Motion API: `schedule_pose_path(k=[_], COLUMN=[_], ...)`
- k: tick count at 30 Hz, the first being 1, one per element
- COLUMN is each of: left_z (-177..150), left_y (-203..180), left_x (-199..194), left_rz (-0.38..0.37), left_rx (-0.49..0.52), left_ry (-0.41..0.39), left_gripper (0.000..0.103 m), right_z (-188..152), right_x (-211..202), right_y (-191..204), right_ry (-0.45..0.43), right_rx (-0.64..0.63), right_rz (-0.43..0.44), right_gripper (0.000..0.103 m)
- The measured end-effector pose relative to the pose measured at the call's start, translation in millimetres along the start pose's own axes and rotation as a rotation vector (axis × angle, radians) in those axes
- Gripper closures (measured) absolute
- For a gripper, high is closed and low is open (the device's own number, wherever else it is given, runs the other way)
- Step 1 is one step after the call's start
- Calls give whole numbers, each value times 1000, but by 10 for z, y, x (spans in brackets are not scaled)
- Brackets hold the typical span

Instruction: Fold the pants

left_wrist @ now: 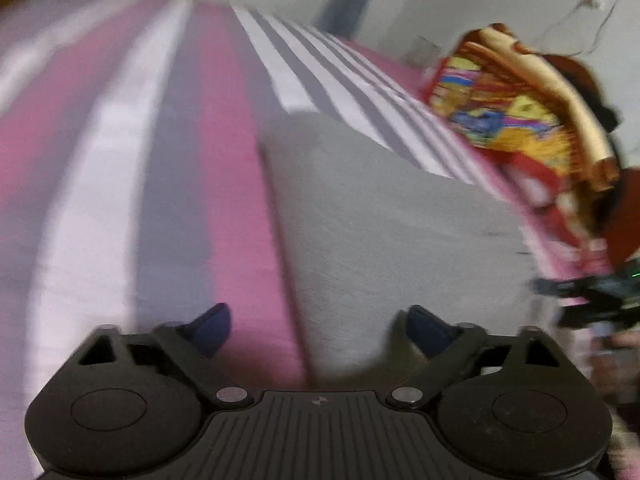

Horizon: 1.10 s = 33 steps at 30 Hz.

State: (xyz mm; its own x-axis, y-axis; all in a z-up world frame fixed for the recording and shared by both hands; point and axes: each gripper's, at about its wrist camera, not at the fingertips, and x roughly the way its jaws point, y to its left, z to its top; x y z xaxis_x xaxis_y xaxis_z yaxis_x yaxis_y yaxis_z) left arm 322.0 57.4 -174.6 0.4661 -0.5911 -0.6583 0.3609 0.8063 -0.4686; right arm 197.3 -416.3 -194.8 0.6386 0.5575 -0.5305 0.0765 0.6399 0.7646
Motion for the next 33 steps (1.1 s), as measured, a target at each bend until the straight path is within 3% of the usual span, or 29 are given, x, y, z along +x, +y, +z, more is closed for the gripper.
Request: schedule_pose_path(k=[2, 5, 8, 10, 12, 14, 17, 22, 23, 25, 26, 27, 28, 30, 31, 32, 33], left_z=[40, 113, 143, 102, 81, 151, 430, 1276, 1456, 1665, 1712, 1699, 1634, 1474, 1357, 1237, 1151], left_y=[106, 307, 411, 441, 508, 532, 552, 742, 784, 907, 972, 1048, 1090, 999, 936, 879, 816], left_x=[137, 331, 519, 558, 523, 433, 298, 296, 361, 549, 703, 822, 867, 689, 581, 558, 654], left_rz=[-84, -215, -282, -319, -361, -405, -413, -354, -324, -227, -114, -1, 41, -3, -17, 24, 154], left_rx=[-27, -117, -166, -197, -249, -256, -226, -168, -163, -173, -182, -204, -212, -161, -132, -88, -25], left_ry=[16, 7, -8, -37, -71, -117, -175, -225, -222, -183, -120, -58, -34, -82, -122, -133, -89], left_gripper=[19, 48, 61, 66, 78, 78, 79, 78, 78, 63, 31, 22, 22, 21, 20, 16, 8], right_z=[50, 168, 279, 279, 319, 360, 604, 1338, 1439, 1663, 1681, 1698, 1682, 1603, 1536, 1451, 1337], right_x=[58, 224, 346, 355, 317, 208, 244, 638, 759, 1101, 1253, 1422, 1485, 1317, 1214, 1131, 1169], right_y=[-101, -166, -169, -175, -173, -19, 251, 626, 666, 658, 624, 532, 480, 478, 494, 491, 467], right_ry=[17, 66, 90, 102, 98, 90, 86, 61, 61, 70, 75, 101, 113, 86, 67, 52, 81], right_rx=[44, 28, 7, -12, -24, -75, -148, -171, -162, -143, -138, -106, -97, -58, -76, -127, -200], right_rz=[78, 149, 187, 225, 259, 296, 340, 364, 355, 276, 185, 0, -39, 67, 120, 145, 63], right_gripper=[39, 42, 45, 55, 59, 60, 61, 61, 60, 49, 25, 24, 36, 34, 25, 18, 19])
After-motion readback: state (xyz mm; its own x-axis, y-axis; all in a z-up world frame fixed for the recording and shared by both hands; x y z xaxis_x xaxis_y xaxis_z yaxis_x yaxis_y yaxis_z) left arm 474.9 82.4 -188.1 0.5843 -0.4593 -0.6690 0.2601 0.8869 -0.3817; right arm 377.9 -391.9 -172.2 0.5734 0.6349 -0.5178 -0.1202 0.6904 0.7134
